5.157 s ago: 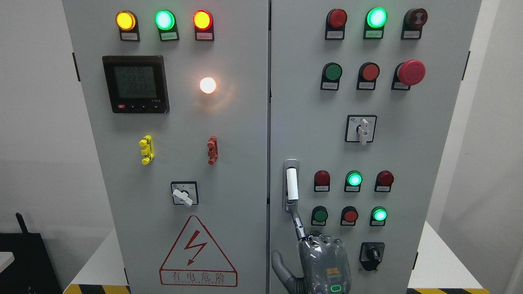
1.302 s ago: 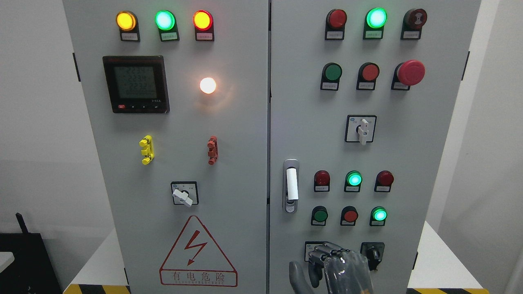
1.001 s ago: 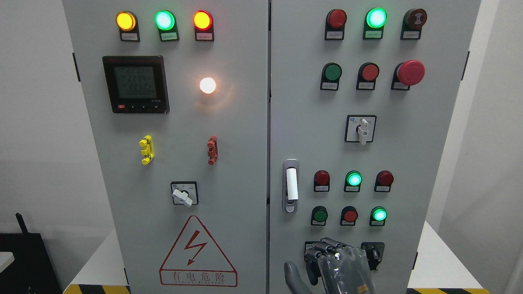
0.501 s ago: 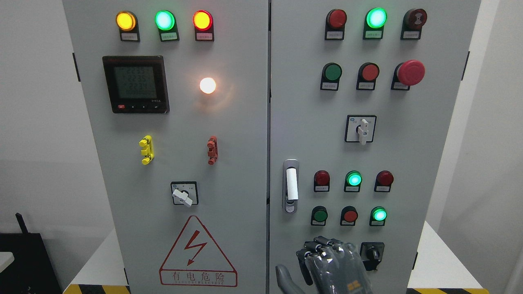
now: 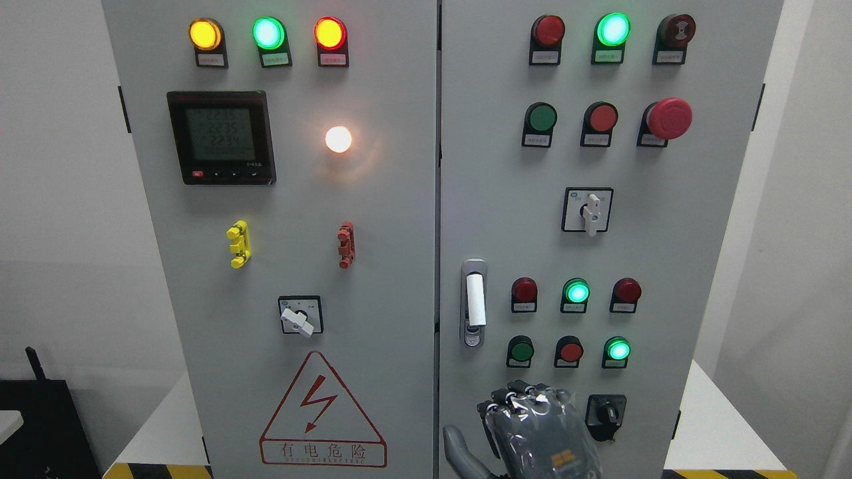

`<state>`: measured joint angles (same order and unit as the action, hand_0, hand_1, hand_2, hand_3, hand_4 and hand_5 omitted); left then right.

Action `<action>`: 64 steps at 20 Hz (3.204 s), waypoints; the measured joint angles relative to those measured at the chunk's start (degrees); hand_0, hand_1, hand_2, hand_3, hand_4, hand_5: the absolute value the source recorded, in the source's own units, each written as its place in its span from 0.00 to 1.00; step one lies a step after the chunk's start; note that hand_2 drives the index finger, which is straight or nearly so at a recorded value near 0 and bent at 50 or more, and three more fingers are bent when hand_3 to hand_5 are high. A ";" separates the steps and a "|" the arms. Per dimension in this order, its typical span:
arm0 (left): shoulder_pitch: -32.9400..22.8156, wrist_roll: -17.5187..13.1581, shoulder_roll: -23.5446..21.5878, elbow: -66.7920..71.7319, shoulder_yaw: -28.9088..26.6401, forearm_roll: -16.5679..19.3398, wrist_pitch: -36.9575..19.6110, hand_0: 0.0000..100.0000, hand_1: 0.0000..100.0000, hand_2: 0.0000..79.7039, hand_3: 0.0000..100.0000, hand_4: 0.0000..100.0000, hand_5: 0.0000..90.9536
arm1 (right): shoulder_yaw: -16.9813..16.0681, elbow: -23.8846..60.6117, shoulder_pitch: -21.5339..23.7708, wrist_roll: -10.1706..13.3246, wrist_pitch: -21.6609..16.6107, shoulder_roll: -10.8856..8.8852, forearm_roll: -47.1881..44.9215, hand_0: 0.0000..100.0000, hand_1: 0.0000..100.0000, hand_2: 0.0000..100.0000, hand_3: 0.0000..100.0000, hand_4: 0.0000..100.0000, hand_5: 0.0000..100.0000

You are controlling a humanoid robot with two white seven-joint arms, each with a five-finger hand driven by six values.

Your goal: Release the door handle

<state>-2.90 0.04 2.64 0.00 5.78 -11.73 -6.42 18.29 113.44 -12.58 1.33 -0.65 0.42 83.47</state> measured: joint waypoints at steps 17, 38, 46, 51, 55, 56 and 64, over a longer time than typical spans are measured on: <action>0.00 0.00 0.00 0.00 0.00 0.01 0.00 0.12 0.39 0.00 0.00 0.00 0.00 | -1.35 0.02 -4.17 -5.80 5.05 2.40 3.26 0.53 0.00 1.00 1.00 0.93 0.92; 0.00 0.00 0.00 0.00 -0.02 0.02 0.00 0.12 0.39 0.00 0.00 0.00 0.00 | -3.00 -4.30 -8.10 -7.13 8.20 3.23 5.04 0.51 0.00 1.00 1.00 0.93 0.92; 0.00 0.00 0.00 0.00 -0.01 0.01 0.00 0.12 0.39 0.00 0.00 0.00 0.00 | -3.17 -5.01 -8.43 -6.83 8.63 4.51 6.43 0.51 0.00 1.00 1.00 0.93 0.92; 0.00 0.00 0.00 0.00 -0.01 0.02 0.00 0.12 0.39 0.00 0.00 0.00 0.00 | -3.24 -5.34 -9.04 -6.79 8.63 5.22 6.90 0.51 0.00 1.00 1.00 0.93 0.92; 0.00 0.00 0.00 0.00 -0.01 0.02 0.00 0.12 0.39 0.00 0.00 0.00 0.00 | -3.26 -5.55 -9.39 -7.02 8.63 5.60 7.07 0.51 0.00 1.00 1.00 0.93 0.92; 0.00 0.00 0.00 0.00 -0.01 0.02 0.00 0.12 0.39 0.00 0.00 0.00 0.00 | -3.26 -5.59 -9.52 -7.10 8.63 5.67 7.10 0.51 0.00 1.00 1.00 0.93 0.92; 0.00 0.00 0.00 0.00 -0.01 0.01 0.00 0.12 0.39 0.00 0.00 0.00 0.00 | -3.25 -5.91 -10.23 -8.59 8.58 6.08 7.20 0.51 0.00 1.00 1.00 0.93 0.91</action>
<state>-2.90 0.04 2.64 0.00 5.77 -11.72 -6.41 15.04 107.53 -22.82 -7.26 7.93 6.50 90.67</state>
